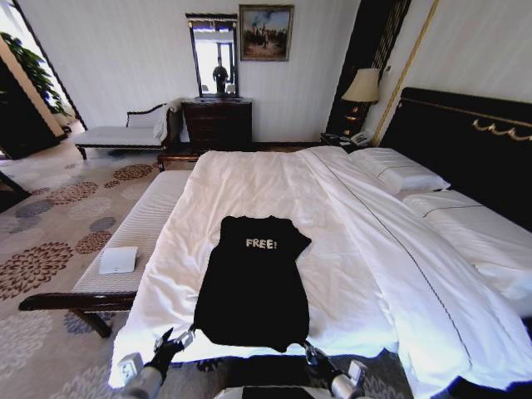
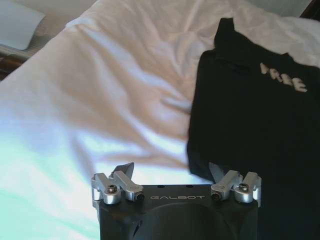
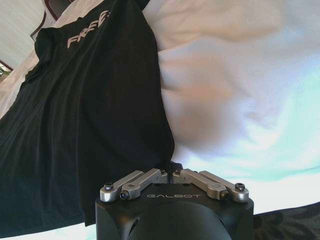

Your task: Fold the clothes on the bed.

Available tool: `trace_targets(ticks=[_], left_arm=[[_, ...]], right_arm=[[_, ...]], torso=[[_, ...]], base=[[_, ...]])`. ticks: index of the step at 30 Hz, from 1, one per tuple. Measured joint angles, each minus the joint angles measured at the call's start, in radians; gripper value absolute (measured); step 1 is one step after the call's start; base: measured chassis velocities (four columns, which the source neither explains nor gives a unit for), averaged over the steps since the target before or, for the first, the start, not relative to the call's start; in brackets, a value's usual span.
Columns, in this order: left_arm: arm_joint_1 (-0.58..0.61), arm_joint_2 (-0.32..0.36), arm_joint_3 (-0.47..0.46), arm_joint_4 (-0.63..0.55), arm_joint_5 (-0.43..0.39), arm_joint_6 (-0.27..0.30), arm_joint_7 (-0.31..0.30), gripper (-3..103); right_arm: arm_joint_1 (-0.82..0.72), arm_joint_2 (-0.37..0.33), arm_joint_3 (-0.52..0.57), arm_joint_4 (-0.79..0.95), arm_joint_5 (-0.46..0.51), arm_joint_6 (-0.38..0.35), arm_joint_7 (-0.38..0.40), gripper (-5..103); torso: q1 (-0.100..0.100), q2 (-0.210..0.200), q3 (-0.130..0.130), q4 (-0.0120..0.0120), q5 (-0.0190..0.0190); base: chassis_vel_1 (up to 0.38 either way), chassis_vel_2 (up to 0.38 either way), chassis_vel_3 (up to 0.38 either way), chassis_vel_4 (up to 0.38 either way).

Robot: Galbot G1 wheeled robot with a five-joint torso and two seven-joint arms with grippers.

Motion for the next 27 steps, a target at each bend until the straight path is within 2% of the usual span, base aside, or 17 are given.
trace_targets(ticks=[2, 3, 6, 8, 15, 18, 27], left_arm=[[0.015, 0.004, -0.014, 0.016, 0.011, -0.007, 0.013, 80], [0.015, 0.004, -0.014, 0.016, 0.011, -0.007, 0.013, 80], [-0.005, 0.011, -0.009, 0.031, 0.015, -0.008, 0.016, 66], [-0.026, 0.011, 0.006, 0.033, 0.017, -0.001, 0.011, 64], [-0.055, 0.029, 0.070, 0.032, 0.038, 0.007, -0.003, 63], [-0.035, 0.036, 0.103, 0.030, 0.101, -0.004, 0.013, 63], [-0.002, 0.038, 0.157, 0.053, 0.196, -0.039, 0.032, 63]], right_arm=[[-0.004, 0.003, 0.002, 0.000, -0.003, -0.001, 0.002, 0], [-0.004, 0.003, 0.002, 0.000, -0.003, -0.001, 0.002, 0], [-0.006, 0.003, 0.004, -0.001, -0.006, -0.002, 0.003, 0], [-0.006, 0.004, 0.006, -0.002, -0.006, -0.003, 0.004, 0], [-0.010, 0.009, 0.041, 0.014, 0.022, -0.001, 0.019, 0], [-0.022, 0.024, 0.113, 0.078, 0.093, -0.001, 0.038, 0], [-0.002, 0.025, 0.247, 0.169, 0.209, -0.024, 0.095, 0]], torso=[[0.000, 0.000, 0.000, 0.0000, 0.0001], [0.000, 0.000, 0.000, 0.0000, 0.0001], [0.000, 0.000, 0.000, -0.0001, 0.0000], [0.000, 0.000, 0.000, -0.0001, -0.0001], [0.000, 0.000, 0.000, -0.0002, 0.0000], [0.000, 0.000, 0.000, -0.0001, -0.0001], [0.000, 0.000, 0.000, -0.0001, 0.0001]], base=[[0.000, 0.000, 0.000, 0.000], [0.000, 0.000, 0.000, 0.000], [0.000, 0.000, 0.000, 0.000], [0.000, 0.000, 0.000, 0.000], [0.000, 0.000, 0.000, 0.000], [0.000, 0.000, 0.000, 0.000], [0.000, 0.000, 0.000, 0.000]])
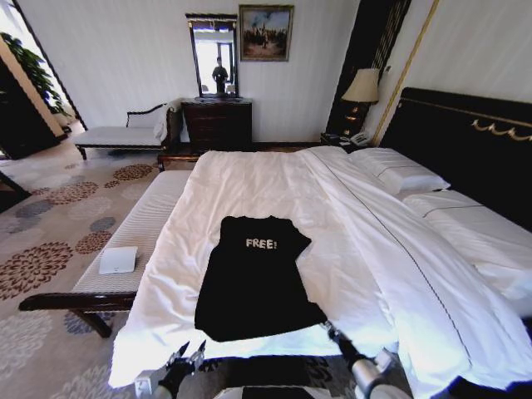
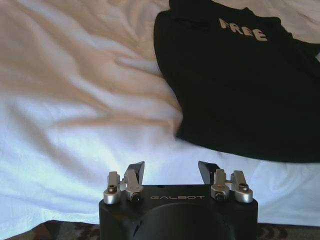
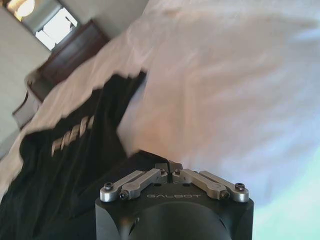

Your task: Fold the clothes on the bed.

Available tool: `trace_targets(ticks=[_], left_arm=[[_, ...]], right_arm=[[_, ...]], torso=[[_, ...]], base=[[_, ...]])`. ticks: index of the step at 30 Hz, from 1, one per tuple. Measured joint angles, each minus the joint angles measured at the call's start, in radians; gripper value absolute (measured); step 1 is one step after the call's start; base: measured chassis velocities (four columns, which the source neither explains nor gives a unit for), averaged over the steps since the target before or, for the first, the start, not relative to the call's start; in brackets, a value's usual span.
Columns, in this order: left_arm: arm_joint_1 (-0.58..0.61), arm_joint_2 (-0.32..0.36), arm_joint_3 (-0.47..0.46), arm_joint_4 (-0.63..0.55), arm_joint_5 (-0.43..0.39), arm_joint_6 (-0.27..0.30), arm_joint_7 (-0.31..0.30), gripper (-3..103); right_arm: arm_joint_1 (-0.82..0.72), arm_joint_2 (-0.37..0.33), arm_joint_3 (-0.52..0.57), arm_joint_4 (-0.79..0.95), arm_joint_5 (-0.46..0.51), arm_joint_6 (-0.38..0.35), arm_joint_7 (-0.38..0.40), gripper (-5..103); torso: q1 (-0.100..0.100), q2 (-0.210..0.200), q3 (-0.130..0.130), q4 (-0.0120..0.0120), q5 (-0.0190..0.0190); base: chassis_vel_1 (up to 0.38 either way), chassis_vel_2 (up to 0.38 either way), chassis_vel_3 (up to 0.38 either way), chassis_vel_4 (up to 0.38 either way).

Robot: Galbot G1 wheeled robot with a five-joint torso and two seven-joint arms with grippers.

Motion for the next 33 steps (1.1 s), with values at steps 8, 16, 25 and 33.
trace_targets(ticks=[8, 16, 25, 33], left_arm=[[-0.013, 0.000, 0.024, 0.008, 0.029, -0.011, 0.005, 63], [-0.108, -0.019, 0.105, 0.057, 0.074, 0.008, 0.004, 63], [-0.231, -0.023, 0.143, 0.126, 0.033, 0.045, -0.012, 61], [-0.272, -0.032, 0.153, 0.166, -0.019, 0.053, -0.017, 34]], right_arm=[[0.038, -0.015, 0.022, 0.007, 0.031, -0.020, 0.033, 0], [0.032, 0.005, -0.031, -0.003, -0.017, -0.020, 0.030, 0], [0.033, 0.005, -0.037, -0.002, -0.020, -0.020, 0.028, 0], [0.040, 0.009, -0.043, -0.009, -0.020, -0.021, 0.029, 0]], torso=[[0.000, 0.000, 0.000, 0.0001, -0.0001], [0.000, 0.000, 0.000, 0.0001, -0.0001], [0.000, 0.000, 0.000, -0.0001, -0.0002], [0.000, 0.000, 0.000, 0.0000, 0.0000]], base=[[0.000, 0.000, 0.000, 0.000], [0.000, 0.000, 0.000, 0.000], [0.000, 0.000, 0.000, 0.000], [0.000, 0.000, 0.000, 0.000]])
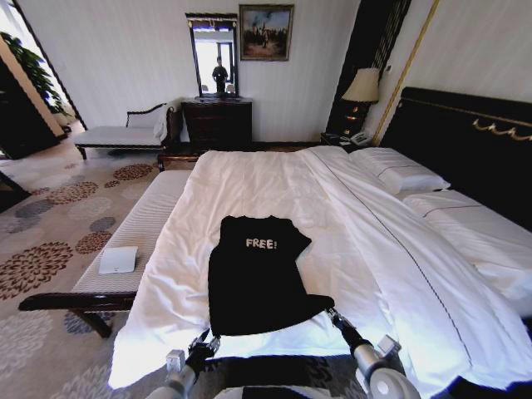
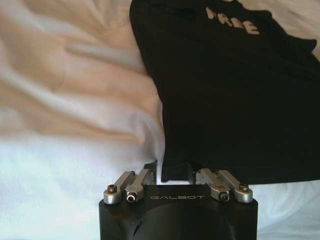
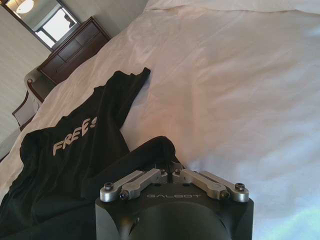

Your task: Fold the clothes on the bed.

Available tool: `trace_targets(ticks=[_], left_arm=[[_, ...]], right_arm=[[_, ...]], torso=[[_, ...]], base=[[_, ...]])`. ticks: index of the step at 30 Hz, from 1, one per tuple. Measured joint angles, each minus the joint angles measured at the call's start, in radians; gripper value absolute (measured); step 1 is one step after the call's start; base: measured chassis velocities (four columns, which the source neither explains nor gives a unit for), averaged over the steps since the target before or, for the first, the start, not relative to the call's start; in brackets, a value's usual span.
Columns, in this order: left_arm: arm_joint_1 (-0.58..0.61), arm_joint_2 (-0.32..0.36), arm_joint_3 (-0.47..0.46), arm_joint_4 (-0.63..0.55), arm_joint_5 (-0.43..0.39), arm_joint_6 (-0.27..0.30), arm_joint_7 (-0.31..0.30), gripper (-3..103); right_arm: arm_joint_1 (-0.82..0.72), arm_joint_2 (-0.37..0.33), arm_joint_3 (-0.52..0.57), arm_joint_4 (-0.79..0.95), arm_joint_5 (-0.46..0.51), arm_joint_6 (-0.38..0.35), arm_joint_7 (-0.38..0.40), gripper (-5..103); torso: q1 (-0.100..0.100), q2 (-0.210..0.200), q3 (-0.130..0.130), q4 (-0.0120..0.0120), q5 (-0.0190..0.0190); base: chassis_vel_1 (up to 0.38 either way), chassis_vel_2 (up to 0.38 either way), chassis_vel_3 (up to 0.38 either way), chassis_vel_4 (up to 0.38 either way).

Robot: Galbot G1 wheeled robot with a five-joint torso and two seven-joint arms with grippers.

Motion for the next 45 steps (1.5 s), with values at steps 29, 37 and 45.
trace_targets(ticks=[29, 37, 45], left_arm=[[0.197, 0.003, -0.096, -0.129, 0.032, -0.078, 0.011, 0], [0.299, -0.015, -0.209, -0.228, -0.047, -0.108, 0.019, 0], [0.377, -0.015, -0.308, -0.255, -0.077, -0.133, 0.047, 0]], right_arm=[[-0.069, 0.017, -0.025, 0.042, -0.044, -0.002, 0.000, 0], [-0.121, 0.043, -0.106, 0.049, -0.174, -0.010, 0.012, 0], [-0.181, 0.055, -0.144, 0.061, -0.296, -0.056, 0.042, 0]], torso=[[0.000, 0.000, 0.000, 0.0000, 0.0000], [0.000, 0.000, 0.000, 0.0001, -0.0001], [0.000, 0.000, 0.000, 0.0000, -0.0001]], base=[[0.000, 0.000, 0.000, 0.000], [0.000, 0.000, 0.000, 0.000], [0.000, 0.000, 0.000, 0.000]])
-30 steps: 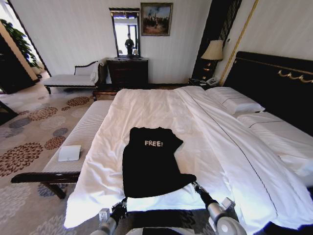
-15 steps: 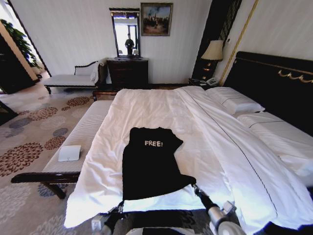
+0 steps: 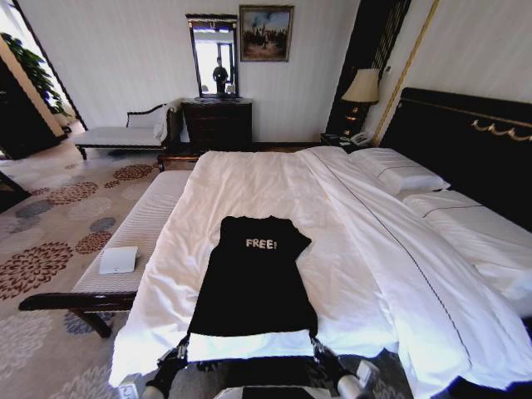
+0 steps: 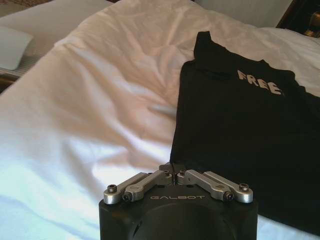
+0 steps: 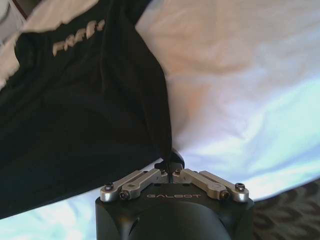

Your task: Fold the clothes on the bed.

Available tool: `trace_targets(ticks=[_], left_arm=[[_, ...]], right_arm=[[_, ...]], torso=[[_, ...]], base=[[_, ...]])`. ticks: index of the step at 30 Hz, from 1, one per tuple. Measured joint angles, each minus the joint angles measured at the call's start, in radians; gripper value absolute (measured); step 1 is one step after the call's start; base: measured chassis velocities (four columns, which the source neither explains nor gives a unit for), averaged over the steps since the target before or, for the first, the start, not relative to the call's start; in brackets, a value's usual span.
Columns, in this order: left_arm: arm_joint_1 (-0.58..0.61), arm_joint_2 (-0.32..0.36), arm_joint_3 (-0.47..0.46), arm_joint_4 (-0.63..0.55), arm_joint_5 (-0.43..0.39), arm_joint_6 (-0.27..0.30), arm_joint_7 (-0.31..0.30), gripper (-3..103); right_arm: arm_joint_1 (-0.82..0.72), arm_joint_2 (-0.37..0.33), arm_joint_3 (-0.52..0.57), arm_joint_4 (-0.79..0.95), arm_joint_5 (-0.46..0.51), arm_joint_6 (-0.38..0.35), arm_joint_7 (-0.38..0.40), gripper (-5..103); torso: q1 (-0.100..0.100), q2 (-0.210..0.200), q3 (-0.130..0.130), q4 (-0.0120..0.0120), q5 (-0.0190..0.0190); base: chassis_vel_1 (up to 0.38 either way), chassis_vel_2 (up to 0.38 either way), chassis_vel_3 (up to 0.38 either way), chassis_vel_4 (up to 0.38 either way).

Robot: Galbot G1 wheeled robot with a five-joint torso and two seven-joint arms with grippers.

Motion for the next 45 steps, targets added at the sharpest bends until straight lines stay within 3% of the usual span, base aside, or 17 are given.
trace_targets(ticks=[8, 15, 23, 29, 30, 34, 35, 37, 40, 41, 42, 43, 44, 45], left_arm=[[0.055, -0.010, -0.042, 0.002, -0.002, -0.053, 0.006, 0], [0.059, -0.014, -0.010, 0.046, 0.032, -0.078, 0.007, 0], [-0.015, -0.021, 0.026, 0.132, 0.056, -0.066, -0.006, 0], [-0.072, -0.023, 0.050, 0.153, 0.091, -0.024, -0.033, 0], [-0.085, -0.023, 0.056, 0.155, 0.108, -0.018, -0.034, 0], [-0.099, -0.019, 0.055, 0.144, 0.152, -0.010, -0.033, 16], [-0.094, -0.016, 0.050, 0.135, 0.164, -0.018, -0.031, 22], [-0.073, -0.013, 0.039, 0.125, 0.192, -0.049, -0.029, 32], [-0.061, -0.013, 0.033, 0.121, 0.204, -0.073, -0.029, 32], [-0.044, -0.009, 0.026, 0.114, 0.229, -0.120, -0.030, 43], [-0.035, -0.006, 0.024, 0.108, 0.243, -0.146, -0.030, 48], [-0.035, -0.006, 0.024, 0.108, 0.243, -0.146, -0.030, 48], [-0.024, -0.005, 0.022, 0.085, 0.260, -0.186, -0.035, 55], [-0.022, -0.005, 0.022, 0.073, 0.260, -0.196, -0.038, 55]], right_arm=[[-0.021, 0.005, -0.007, 0.012, -0.038, -0.036, 0.034, 0], [-0.027, 0.002, -0.007, 0.025, -0.061, -0.045, 0.043, 0], [0.002, 0.009, -0.026, -0.023, -0.084, -0.028, 0.042, 0], [0.031, 0.007, -0.046, -0.042, -0.111, 0.004, 0.023, -3], [0.041, 0.008, -0.053, -0.045, -0.117, 0.007, 0.019, 1], [0.051, 0.010, -0.057, -0.045, -0.125, 0.026, 0.018, 18], [0.048, 0.010, -0.054, -0.043, -0.133, 0.039, 0.013, 18], [0.023, 0.010, -0.036, -0.038, -0.172, 0.096, -0.032, 28], [0.005, 0.009, -0.027, -0.038, -0.211, 0.147, -0.066, 34], [-0.024, 0.010, -0.013, -0.051, -0.307, 0.281, -0.123, 45], [-0.036, 0.014, -0.005, -0.062, -0.360, 0.368, -0.152, 45], [-0.036, 0.014, -0.005, -0.062, -0.360, 0.368, -0.152, 45], [-0.050, 0.029, 0.022, -0.083, -0.463, 0.489, -0.203, 56], [-0.053, 0.040, 0.040, -0.091, -0.510, 0.529, -0.226, 56]], torso=[[0.000, 0.000, 0.000, 0.0000, 0.0000], [0.000, 0.000, 0.000, 0.0000, 0.0001], [0.000, 0.000, 0.000, 0.0001, 0.0001], [0.000, 0.000, 0.000, 0.0002, 0.0001], [0.000, 0.000, 0.000, 0.0003, 0.0001], [0.000, 0.000, 0.000, 0.0001, 0.0001], [0.000, 0.000, 0.000, 0.0001, 0.0002], [0.000, 0.000, 0.000, 0.0002, 0.0001], [0.000, 0.000, 0.000, 0.0001, 0.0001], [0.000, 0.000, 0.000, 0.0002, 0.0001], [0.000, 0.000, 0.000, 0.0002, 0.0001], [0.000, 0.000, 0.000, 0.0002, 0.0001], [0.000, 0.000, 0.000, 0.0000, 0.0001], [0.000, 0.000, 0.000, 0.0000, 0.0001]], base=[[0.000, 0.000, 0.000, 0.000], [0.000, 0.000, 0.000, 0.000], [0.000, 0.000, 0.000, 0.000], [0.000, 0.000, 0.000, 0.000], [0.000, 0.000, 0.000, 0.000], [0.000, 0.000, 0.000, 0.000], [0.000, 0.000, 0.000, 0.000], [0.000, 0.000, 0.000, 0.000], [0.000, 0.000, 0.000, 0.000], [0.000, 0.000, 0.000, 0.000], [0.000, 0.000, 0.000, 0.000], [0.000, 0.000, 0.000, 0.000], [0.000, 0.000, 0.000, 0.000], [0.000, 0.000, 0.000, 0.000]])
